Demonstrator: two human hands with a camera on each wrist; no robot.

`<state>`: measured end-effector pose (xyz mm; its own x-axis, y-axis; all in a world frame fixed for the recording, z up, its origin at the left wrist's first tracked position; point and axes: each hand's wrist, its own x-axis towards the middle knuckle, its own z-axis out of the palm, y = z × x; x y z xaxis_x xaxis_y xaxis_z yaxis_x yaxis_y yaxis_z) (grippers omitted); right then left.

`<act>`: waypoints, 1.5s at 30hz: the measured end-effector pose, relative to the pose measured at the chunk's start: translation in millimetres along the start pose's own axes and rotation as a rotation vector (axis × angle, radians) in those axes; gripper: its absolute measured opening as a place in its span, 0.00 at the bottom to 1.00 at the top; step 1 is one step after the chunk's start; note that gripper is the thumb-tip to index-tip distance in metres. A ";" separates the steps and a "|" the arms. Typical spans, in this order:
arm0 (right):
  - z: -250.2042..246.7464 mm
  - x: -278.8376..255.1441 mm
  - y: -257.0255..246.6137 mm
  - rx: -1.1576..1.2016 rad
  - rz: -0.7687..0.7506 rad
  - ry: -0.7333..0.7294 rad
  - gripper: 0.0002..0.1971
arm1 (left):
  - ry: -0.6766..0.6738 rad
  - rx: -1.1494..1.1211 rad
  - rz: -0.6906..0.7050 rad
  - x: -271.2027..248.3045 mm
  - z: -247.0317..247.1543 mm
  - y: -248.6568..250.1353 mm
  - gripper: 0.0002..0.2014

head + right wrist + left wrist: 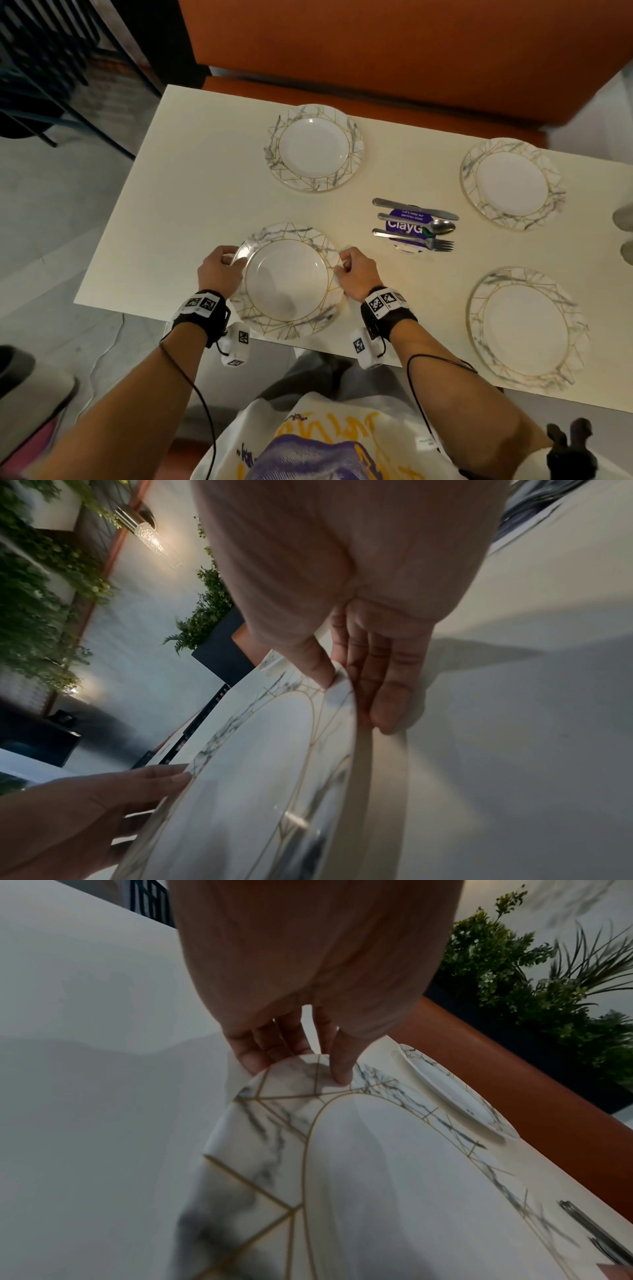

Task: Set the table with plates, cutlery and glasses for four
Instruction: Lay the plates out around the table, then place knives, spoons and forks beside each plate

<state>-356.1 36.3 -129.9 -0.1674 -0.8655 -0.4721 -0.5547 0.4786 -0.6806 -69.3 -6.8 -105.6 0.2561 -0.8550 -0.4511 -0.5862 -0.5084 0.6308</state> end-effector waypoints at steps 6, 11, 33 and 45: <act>3.2 -6.2 -0.7 -0.025 -0.009 -0.030 0.13 | 0.030 0.014 -0.011 1.5 -0.6 -7.7 0.14; 0.1 -8.6 -0.3 -0.021 0.002 -0.039 0.13 | 0.034 0.020 -0.017 5.4 2.3 -10.2 0.16; -185.3 29.2 51.0 -0.003 -0.004 0.344 0.07 | -0.323 0.132 0.520 -9.0 156.7 191.2 0.08; -245.7 88.9 99.1 -0.288 -0.038 0.189 0.11 | -0.309 0.517 0.689 7.1 253.7 257.0 0.10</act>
<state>-626.2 -29.5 -101.7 -0.2752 -0.9069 -0.3191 -0.7664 0.4073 -0.4967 -413.2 -117.4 -106.8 -0.4514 -0.8487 -0.2756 -0.8234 0.2771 0.4952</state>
